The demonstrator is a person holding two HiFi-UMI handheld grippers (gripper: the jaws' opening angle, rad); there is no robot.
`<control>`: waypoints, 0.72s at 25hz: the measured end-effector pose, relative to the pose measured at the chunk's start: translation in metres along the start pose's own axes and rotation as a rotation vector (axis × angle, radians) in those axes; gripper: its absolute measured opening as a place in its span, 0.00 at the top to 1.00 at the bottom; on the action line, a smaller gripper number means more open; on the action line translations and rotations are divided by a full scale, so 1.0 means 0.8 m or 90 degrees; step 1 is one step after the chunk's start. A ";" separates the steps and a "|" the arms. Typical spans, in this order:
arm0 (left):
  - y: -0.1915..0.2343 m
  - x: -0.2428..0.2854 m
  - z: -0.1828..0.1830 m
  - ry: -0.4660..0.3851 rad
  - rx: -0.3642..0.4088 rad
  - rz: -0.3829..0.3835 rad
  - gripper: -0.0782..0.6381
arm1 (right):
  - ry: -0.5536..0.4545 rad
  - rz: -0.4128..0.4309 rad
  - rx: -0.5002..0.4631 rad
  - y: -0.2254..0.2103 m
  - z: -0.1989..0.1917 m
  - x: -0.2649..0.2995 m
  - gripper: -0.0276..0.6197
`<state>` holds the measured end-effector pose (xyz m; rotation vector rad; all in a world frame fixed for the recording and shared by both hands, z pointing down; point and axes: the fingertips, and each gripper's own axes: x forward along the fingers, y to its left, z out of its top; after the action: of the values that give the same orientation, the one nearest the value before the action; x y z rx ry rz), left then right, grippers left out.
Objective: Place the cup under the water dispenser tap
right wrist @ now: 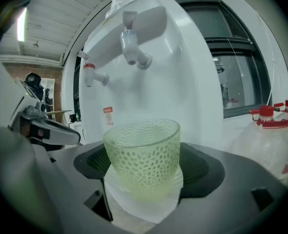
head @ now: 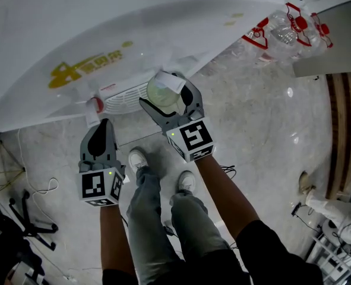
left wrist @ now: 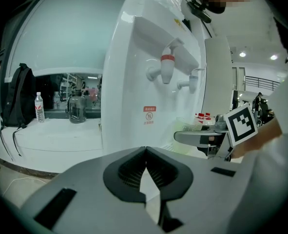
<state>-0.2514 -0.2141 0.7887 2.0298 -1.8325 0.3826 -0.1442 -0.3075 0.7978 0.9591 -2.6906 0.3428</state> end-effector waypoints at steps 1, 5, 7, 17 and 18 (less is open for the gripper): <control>0.000 0.000 -0.001 0.000 -0.001 -0.001 0.88 | 0.000 0.000 0.003 0.000 -0.001 0.000 0.30; 0.000 -0.001 -0.003 0.002 -0.002 0.001 0.88 | 0.012 0.006 -0.001 0.004 -0.008 0.000 0.27; 0.000 -0.003 -0.006 0.005 -0.002 0.002 0.88 | 0.011 0.006 0.004 0.005 -0.009 -0.002 0.27; -0.008 -0.018 -0.016 0.021 -0.021 0.006 0.88 | 0.017 -0.031 0.034 -0.007 -0.034 -0.050 0.28; -0.010 -0.020 -0.015 0.021 -0.022 0.006 0.88 | 0.017 -0.034 0.036 -0.008 -0.035 -0.058 0.28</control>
<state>-0.2446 -0.1937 0.7917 1.9811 -1.8163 0.3815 -0.1010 -0.2770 0.8102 1.0331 -2.6380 0.4189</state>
